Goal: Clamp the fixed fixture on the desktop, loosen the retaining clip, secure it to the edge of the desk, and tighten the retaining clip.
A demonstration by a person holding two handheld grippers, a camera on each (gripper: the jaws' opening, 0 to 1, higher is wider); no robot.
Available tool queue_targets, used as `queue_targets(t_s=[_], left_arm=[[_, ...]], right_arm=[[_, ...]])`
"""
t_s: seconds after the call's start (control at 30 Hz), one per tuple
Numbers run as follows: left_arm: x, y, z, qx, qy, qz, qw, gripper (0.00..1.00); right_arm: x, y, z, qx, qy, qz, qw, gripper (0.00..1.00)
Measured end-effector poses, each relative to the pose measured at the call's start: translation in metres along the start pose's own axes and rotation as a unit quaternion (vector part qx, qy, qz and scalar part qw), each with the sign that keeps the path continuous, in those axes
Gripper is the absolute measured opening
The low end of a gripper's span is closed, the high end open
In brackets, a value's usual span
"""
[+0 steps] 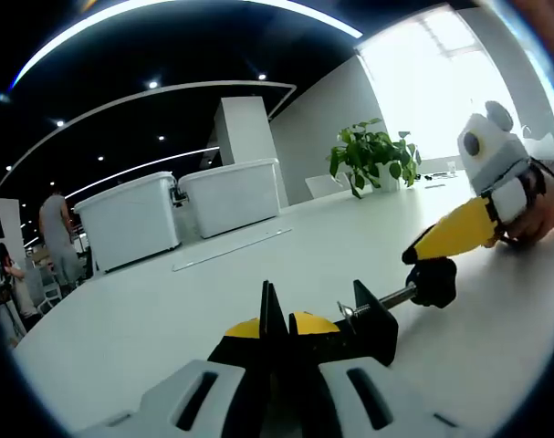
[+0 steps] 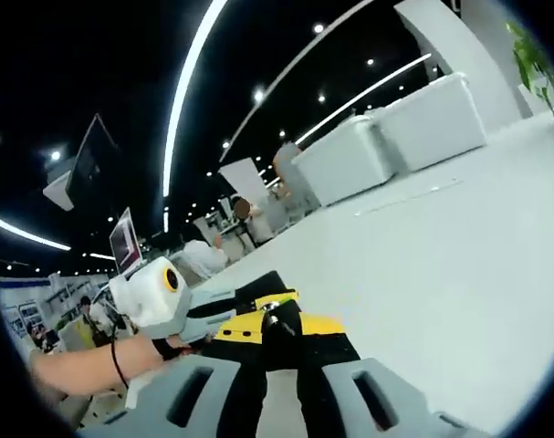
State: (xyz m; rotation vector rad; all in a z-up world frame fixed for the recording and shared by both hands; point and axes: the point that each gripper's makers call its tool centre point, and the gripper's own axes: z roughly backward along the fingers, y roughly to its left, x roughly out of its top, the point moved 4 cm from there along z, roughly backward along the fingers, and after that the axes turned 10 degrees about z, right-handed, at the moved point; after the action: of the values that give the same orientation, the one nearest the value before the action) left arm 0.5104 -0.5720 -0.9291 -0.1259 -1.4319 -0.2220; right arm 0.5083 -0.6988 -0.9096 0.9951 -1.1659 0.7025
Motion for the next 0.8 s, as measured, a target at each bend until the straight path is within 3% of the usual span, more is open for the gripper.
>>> queue_targets(t_s=[0.17, 0.57, 0.67, 0.73, 0.8], left_arm=[[0.000, 0.000, 0.000, 0.000, 0.000, -0.001, 1.0000, 0.07], [0.000, -0.001, 0.000, 0.000, 0.000, 0.000, 1.0000, 0.08], [0.000, -0.001, 0.000, 0.000, 0.000, 0.000, 1.0000, 0.08], [0.000, -0.001, 0.000, 0.000, 0.000, -0.001, 1.0000, 0.08], [0.000, -0.001, 0.000, 0.001, -0.001, -0.001, 1.0000, 0.07]], right_arm=[[0.001, 0.004, 0.001, -0.006, -0.001, 0.024, 0.9997, 0.10], [0.001, 0.004, -0.002, -0.001, 0.002, 0.030, 0.9995, 0.13], [0.003, 0.007, -0.002, -0.008, -0.003, 0.088, 0.9961, 0.12], [0.004, 0.012, -0.003, -0.014, -0.008, 0.145, 0.9893, 0.11], [0.005, 0.017, -0.003, -0.015, -0.008, 0.241, 0.9705, 0.11]])
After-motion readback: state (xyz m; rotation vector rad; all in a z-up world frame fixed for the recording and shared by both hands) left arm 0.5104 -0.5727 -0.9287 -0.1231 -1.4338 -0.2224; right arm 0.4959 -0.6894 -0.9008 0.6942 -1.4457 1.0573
